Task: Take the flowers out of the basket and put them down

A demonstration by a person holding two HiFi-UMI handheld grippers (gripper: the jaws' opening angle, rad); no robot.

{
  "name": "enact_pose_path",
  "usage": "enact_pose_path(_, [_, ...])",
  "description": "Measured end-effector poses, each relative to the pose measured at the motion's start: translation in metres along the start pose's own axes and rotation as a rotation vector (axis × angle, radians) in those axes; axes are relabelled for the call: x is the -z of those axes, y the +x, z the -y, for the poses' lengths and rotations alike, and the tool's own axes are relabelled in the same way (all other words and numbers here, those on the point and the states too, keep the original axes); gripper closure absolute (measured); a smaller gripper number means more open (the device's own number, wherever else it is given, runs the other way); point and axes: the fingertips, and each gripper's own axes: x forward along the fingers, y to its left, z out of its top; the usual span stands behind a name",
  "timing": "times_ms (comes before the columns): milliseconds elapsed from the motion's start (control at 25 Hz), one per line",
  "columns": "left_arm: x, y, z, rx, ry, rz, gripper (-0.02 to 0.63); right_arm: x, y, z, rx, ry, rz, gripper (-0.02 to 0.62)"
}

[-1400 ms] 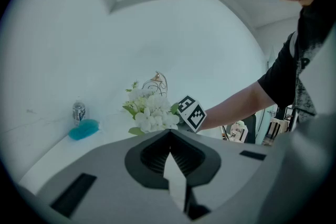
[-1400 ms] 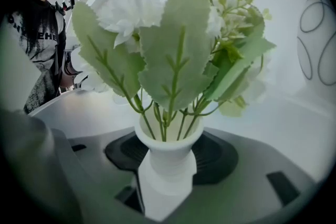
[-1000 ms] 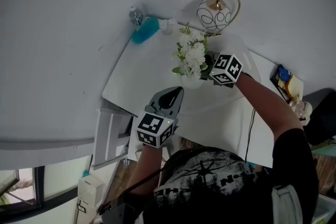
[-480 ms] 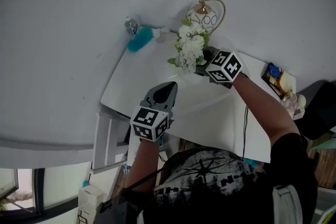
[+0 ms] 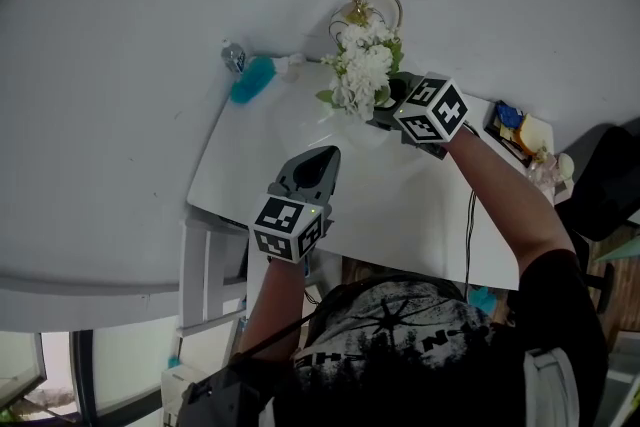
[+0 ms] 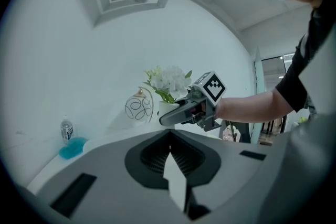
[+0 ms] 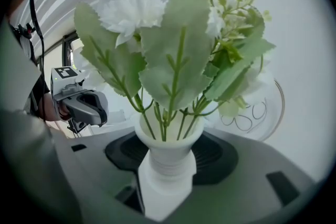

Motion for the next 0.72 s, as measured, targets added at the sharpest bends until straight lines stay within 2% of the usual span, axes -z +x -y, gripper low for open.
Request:
enact_pose_path(320, [-0.004, 0.015, 0.024, 0.047, -0.005, 0.007, 0.595, -0.003, -0.035, -0.001, 0.03, 0.006, 0.017, 0.348])
enact_pose_path(600, [-0.004, 0.018, 0.034, 0.114, -0.065, 0.052, 0.595, -0.016, -0.063, -0.001, 0.097, -0.005, 0.026, 0.348])
enact_pose_path(720, [-0.006, 0.026, 0.052, 0.15, -0.065, 0.055, 0.595, -0.02, -0.086, 0.006, 0.137, -0.006, 0.037, 0.348])
